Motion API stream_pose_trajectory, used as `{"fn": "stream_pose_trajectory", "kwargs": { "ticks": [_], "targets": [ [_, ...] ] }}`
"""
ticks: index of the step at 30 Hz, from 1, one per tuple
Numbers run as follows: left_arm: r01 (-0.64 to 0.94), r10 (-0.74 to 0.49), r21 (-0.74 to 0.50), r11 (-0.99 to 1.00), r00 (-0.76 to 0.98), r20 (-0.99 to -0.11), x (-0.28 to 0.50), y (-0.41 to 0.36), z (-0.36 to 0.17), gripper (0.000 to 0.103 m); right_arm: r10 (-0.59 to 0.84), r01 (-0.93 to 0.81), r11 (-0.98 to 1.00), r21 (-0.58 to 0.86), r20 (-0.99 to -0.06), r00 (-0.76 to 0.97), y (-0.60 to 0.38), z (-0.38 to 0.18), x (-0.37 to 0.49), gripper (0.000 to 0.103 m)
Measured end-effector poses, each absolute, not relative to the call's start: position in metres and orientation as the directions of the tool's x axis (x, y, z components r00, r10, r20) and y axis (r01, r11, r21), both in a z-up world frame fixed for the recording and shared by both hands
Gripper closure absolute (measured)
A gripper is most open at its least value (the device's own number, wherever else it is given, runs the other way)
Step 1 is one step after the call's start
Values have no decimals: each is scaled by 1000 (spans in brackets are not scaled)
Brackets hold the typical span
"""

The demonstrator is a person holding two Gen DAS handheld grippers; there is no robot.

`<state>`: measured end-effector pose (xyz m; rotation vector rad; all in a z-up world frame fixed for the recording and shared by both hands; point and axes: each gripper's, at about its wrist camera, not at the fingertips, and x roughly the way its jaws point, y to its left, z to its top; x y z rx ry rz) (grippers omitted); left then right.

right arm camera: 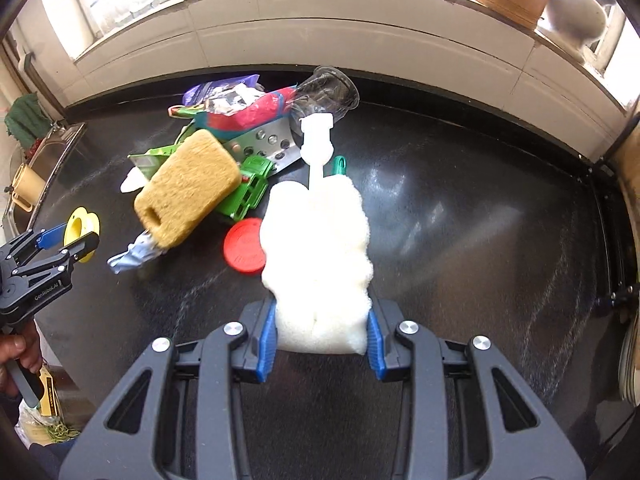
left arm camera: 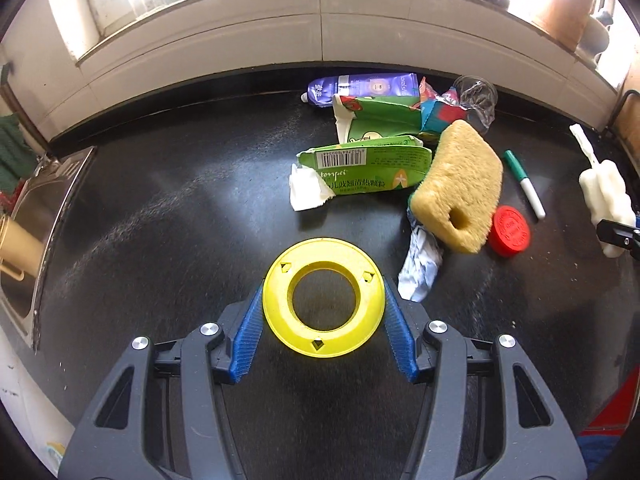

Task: Collect trash
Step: 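Carry both items over the black bin and open both tools to drop them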

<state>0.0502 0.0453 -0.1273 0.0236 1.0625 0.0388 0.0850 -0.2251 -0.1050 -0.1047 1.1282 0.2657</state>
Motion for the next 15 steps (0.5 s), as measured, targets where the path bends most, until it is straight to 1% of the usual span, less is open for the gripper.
{"fn": "stream_pose_trajectory", "kwargs": {
  "ticks": [7,10,15],
  "targets": [
    [-83,60,20,996,519,-853,17,66,-111,48,197,-347,936,53,-897,395,-192,-96,61,67],
    [-150,94,17,989,526,-845,-8,87,-103,48,241,-436,898,56,-893,381,-154,-91,53,66],
    [-329,188,14,944,503,-844,-65,142,-101,48,338,-626,775,84,-893,298,-61,-91,31,66]
  ]
}}
